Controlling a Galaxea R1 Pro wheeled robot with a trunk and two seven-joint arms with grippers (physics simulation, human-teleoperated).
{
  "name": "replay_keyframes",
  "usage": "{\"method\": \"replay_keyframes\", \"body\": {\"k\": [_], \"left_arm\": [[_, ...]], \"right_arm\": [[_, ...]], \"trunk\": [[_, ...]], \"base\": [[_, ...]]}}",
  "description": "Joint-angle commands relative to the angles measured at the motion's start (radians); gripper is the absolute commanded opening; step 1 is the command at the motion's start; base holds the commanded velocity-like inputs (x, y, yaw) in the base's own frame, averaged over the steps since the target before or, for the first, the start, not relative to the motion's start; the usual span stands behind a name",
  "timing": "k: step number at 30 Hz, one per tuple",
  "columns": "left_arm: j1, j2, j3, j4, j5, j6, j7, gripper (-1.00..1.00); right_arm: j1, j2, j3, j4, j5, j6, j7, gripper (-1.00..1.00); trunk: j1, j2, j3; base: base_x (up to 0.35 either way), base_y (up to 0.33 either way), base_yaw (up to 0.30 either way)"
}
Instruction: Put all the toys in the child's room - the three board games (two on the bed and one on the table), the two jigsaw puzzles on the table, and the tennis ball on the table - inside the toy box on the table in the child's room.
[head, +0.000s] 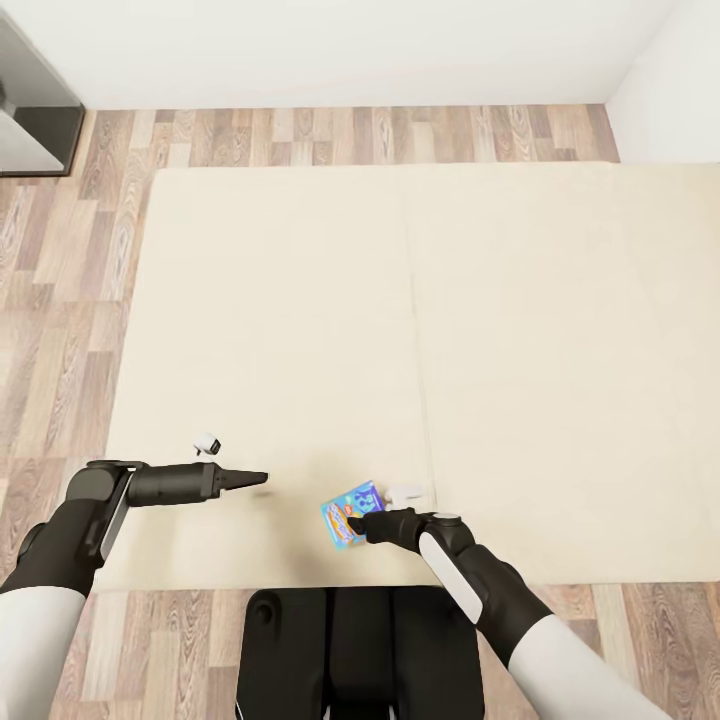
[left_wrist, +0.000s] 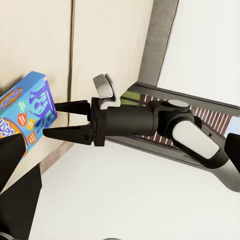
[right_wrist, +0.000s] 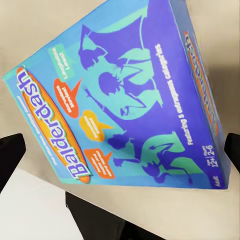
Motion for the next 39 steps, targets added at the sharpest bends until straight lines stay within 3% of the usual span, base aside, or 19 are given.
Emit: {"method": "replay_keyframes", "body": {"k": [1,39], "left_arm": [[0.000,0.000,0.000,-0.001,-0.004,0.011,-0.005,1.00],[0.000,0.000,0.000,-0.001,-0.004,0.012,-0.005,1.00]], "right_arm": [[0.000,0.000,0.000,-0.001,-0.001,0.004,0.000,1.00],[0.000,0.000,0.001,0.001,-0.001,0.003,0.000,1.00]], "trunk": [[0.001,-0.002,-0.001],[0.001,-0.002,-0.001]], "base": [[0.000,0.048,0.000],[0.000,0.071,0.000]]}}
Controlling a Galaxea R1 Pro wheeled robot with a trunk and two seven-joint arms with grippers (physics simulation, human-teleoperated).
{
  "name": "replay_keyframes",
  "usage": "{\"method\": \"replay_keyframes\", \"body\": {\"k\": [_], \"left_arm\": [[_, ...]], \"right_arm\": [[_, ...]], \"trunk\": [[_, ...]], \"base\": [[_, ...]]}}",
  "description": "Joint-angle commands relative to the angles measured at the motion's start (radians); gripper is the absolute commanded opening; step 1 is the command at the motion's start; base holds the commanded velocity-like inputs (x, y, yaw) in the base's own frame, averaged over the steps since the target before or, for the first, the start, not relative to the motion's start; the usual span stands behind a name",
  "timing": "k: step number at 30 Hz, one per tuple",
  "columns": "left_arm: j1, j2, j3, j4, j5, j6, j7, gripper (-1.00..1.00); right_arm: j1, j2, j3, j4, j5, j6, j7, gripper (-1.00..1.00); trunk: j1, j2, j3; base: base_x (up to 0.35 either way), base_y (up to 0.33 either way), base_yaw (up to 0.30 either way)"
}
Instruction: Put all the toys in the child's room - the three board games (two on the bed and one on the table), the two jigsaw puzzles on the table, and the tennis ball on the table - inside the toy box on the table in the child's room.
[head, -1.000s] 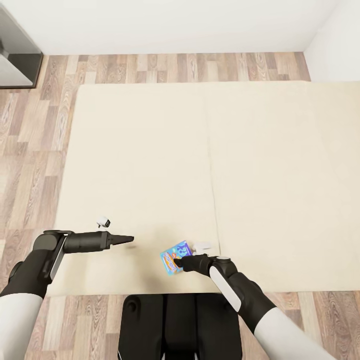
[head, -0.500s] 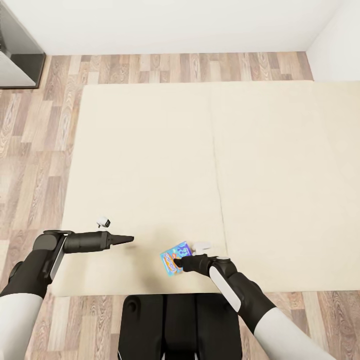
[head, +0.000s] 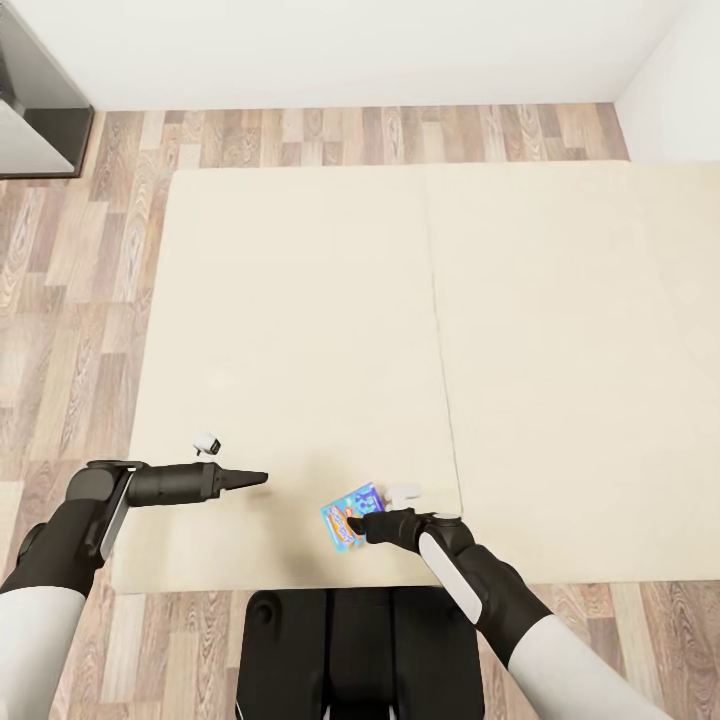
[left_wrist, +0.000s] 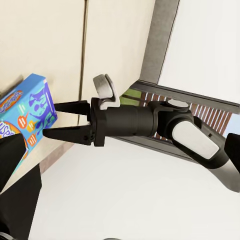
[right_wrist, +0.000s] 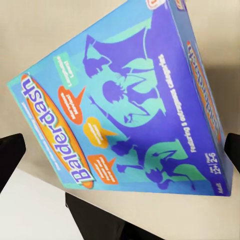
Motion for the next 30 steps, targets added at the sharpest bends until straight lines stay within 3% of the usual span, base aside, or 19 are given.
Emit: {"method": "replay_keyframes", "body": {"k": [1,11,30], "left_arm": [[0.000,0.000,0.000,-0.001,-0.004,0.011,-0.005,1.00],[0.000,0.000,0.000,-0.001,-0.004,0.010,-0.005,1.00],[0.000,0.000,0.000,-0.001,-0.004,0.011,-0.005,1.00]], "right_arm": [[0.000,0.000,0.000,-0.001,-0.001,0.004,0.000,1.00],[0.000,0.000,0.000,-0.001,-0.001,0.004,0.000,1.00],[0.000,0.001,-0.001,-0.001,-0.001,0.004,0.000,1.00]], "trunk": [[0.001,-0.002,-0.001],[0.001,-0.002,-0.001],[0.001,-0.002,-0.005]], "base": [[0.000,0.022,0.000],[0.000,0.106,0.000],[0.000,0.006,0.031]]}}
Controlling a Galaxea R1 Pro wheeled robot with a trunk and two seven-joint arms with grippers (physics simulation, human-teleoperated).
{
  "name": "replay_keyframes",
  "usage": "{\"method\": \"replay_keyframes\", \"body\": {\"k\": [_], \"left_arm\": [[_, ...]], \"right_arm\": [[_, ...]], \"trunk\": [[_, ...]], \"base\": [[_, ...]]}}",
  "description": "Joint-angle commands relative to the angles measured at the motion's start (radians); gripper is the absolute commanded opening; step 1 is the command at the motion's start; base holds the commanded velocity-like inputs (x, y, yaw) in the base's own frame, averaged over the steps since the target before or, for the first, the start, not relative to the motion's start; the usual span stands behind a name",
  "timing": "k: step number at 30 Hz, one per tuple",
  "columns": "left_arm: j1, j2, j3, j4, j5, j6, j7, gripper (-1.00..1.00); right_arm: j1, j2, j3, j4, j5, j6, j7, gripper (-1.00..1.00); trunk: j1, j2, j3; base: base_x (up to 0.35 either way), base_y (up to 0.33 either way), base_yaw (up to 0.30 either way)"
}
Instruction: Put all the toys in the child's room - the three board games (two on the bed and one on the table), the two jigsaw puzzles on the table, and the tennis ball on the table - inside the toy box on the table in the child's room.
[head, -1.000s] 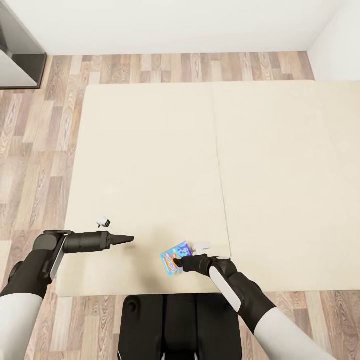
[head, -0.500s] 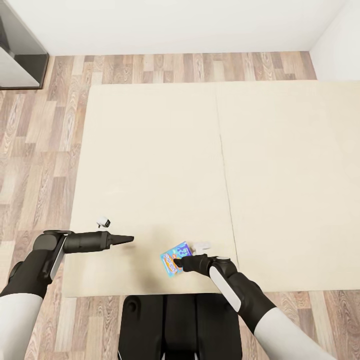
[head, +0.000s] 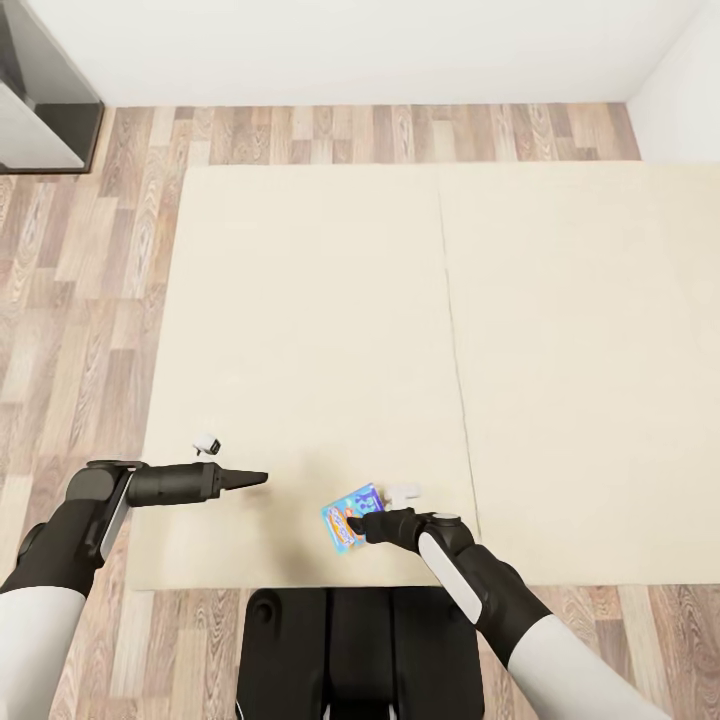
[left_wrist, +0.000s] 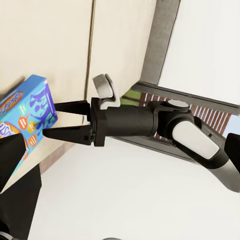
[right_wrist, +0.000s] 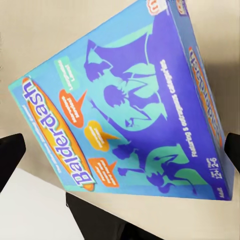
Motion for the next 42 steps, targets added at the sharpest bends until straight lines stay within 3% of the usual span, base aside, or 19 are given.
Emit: {"method": "replay_keyframes", "body": {"k": [1,42], "left_arm": [[0.000,0.000,0.000,-0.001,-0.004,0.011,-0.005,1.00],[0.000,0.000,0.000,-0.001,-0.004,0.011,-0.005,1.00]], "right_arm": [[0.000,0.000,0.000,-0.001,-0.001,0.004,0.000,1.00],[0.000,0.000,0.000,0.000,-0.001,0.004,0.000,1.00]], "trunk": [[0.001,-0.002,-0.002],[0.001,-0.002,-0.004]], "base": [[0.000,0.000,0.125],[0.000,0.053,0.006]]}}
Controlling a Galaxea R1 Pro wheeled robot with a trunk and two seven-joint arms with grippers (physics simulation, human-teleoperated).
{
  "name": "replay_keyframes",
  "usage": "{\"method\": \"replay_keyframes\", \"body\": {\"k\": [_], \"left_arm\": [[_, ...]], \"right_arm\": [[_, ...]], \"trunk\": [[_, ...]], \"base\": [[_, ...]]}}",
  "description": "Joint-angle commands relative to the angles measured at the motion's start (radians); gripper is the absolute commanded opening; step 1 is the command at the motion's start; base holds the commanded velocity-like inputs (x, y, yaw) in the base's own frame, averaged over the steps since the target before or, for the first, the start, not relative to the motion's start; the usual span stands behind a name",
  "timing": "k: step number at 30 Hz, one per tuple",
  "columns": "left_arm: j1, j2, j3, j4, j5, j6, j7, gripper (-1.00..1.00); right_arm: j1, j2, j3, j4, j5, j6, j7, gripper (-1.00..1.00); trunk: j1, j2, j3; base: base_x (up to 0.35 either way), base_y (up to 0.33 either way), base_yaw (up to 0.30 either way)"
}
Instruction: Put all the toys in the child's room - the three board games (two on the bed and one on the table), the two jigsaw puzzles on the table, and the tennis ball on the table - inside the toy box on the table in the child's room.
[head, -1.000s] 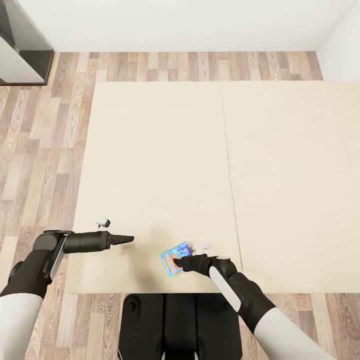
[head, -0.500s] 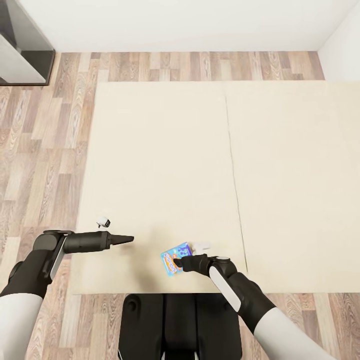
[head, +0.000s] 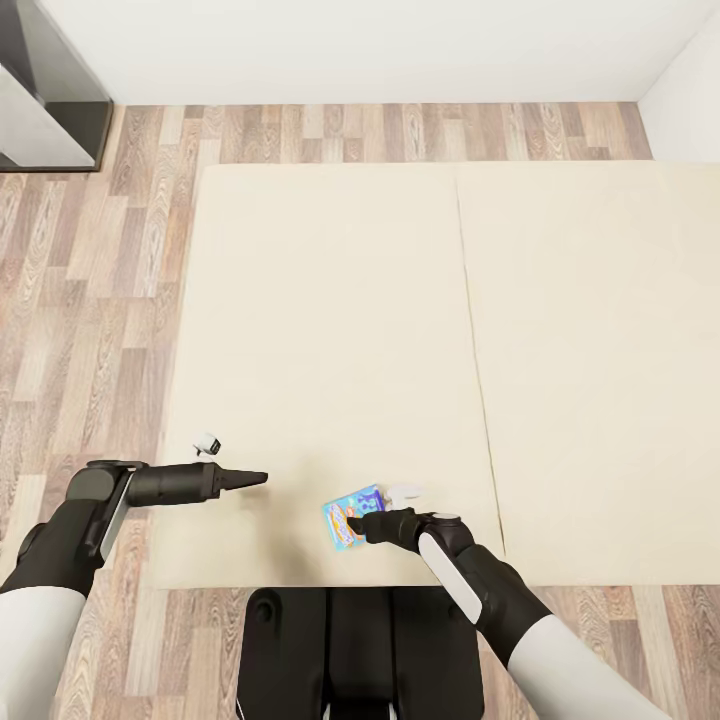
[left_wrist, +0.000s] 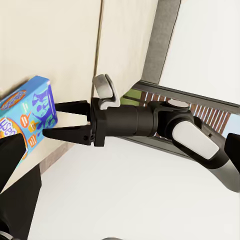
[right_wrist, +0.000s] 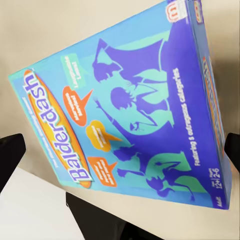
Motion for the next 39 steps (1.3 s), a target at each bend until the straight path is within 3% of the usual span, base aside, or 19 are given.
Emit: {"method": "replay_keyframes", "body": {"k": [1,39], "left_arm": [[0.000,0.000,0.000,-0.001,-0.004,0.011,-0.005,1.00],[0.000,0.001,0.000,-0.001,-0.004,0.011,-0.005,1.00]], "right_arm": [[0.000,0.000,0.000,-0.001,-0.001,0.004,0.000,1.00],[0.000,0.000,0.001,-0.001,-0.001,0.004,0.000,1.00]], "trunk": [[0.001,-0.002,-0.001],[0.001,-0.002,-0.001]], "base": [[0.000,0.125,0.000],[0.000,0.143,0.000]]}}
